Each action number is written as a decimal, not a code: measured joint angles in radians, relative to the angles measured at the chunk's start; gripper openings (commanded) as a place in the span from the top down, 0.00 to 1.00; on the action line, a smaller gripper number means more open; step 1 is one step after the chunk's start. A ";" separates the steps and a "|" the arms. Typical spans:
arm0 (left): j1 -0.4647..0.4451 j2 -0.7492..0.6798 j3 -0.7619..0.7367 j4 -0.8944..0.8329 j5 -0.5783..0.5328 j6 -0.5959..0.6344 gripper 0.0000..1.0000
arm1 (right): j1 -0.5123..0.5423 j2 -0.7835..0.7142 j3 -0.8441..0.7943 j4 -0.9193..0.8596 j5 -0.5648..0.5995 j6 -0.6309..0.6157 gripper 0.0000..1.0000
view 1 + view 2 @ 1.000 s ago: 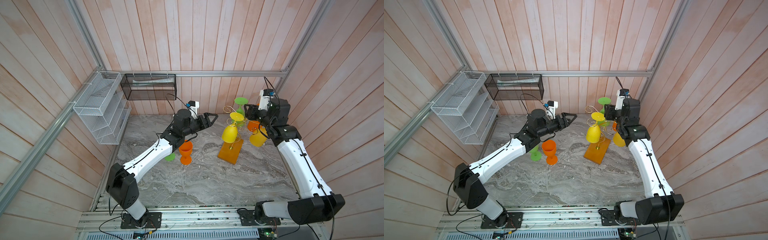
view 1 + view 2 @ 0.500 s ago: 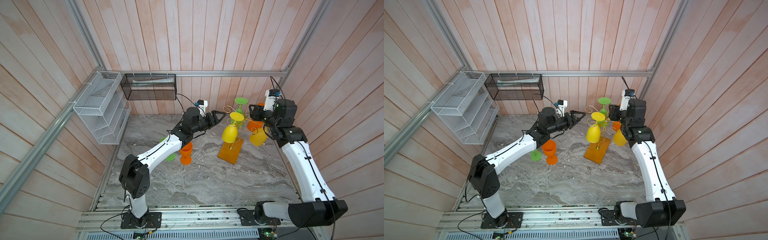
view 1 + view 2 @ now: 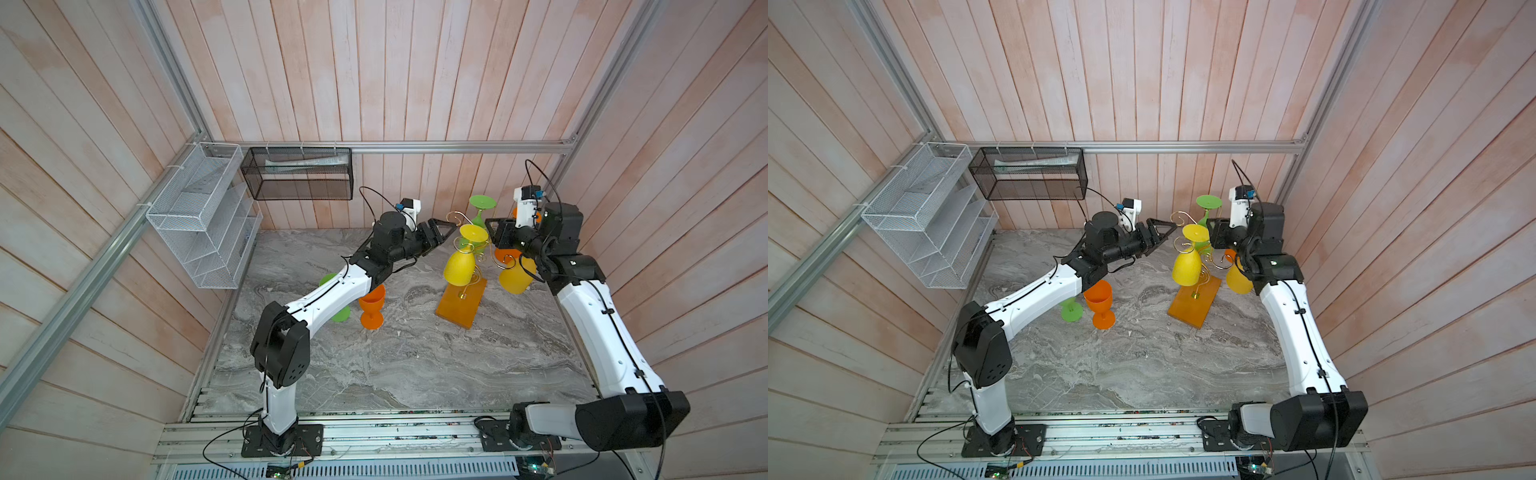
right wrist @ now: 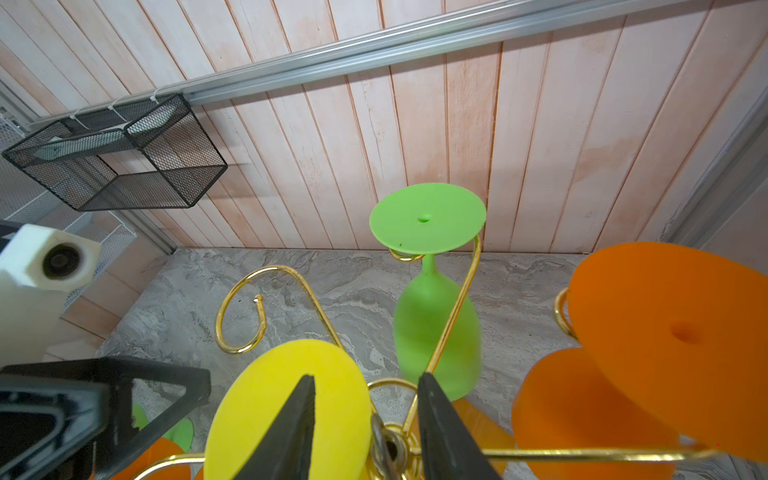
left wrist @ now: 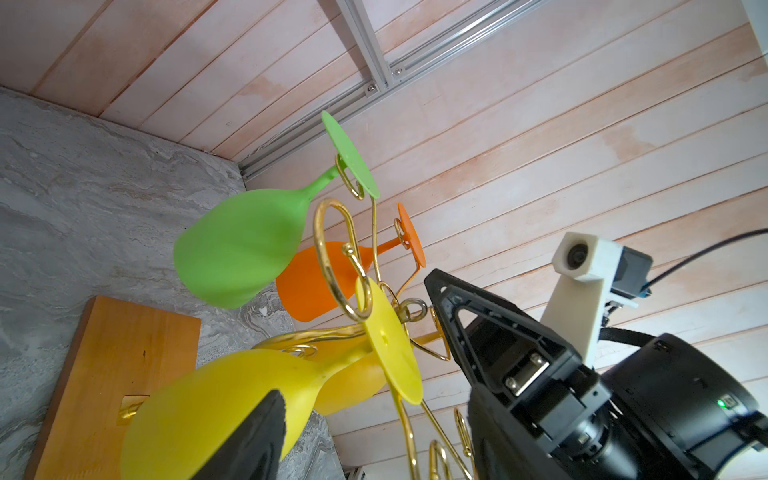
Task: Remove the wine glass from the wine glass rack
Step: 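Hold the rack with the right gripper while the left gripper reaches toward the yellow glass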
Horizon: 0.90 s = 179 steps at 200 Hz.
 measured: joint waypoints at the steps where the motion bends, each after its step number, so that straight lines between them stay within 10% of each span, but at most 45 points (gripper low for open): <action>1: 0.000 0.000 0.000 0.000 0.000 0.000 0.29 | 0.000 0.000 -0.002 0.000 -0.001 0.000 0.63; 87: -0.001 0.008 0.028 -0.012 0.003 -0.003 0.31 | 0.003 0.019 -0.031 0.027 -0.028 -0.042 0.93; 179: 0.000 0.008 0.034 -0.062 0.002 -0.002 0.35 | 0.024 0.019 -0.047 0.061 -0.101 -0.082 0.96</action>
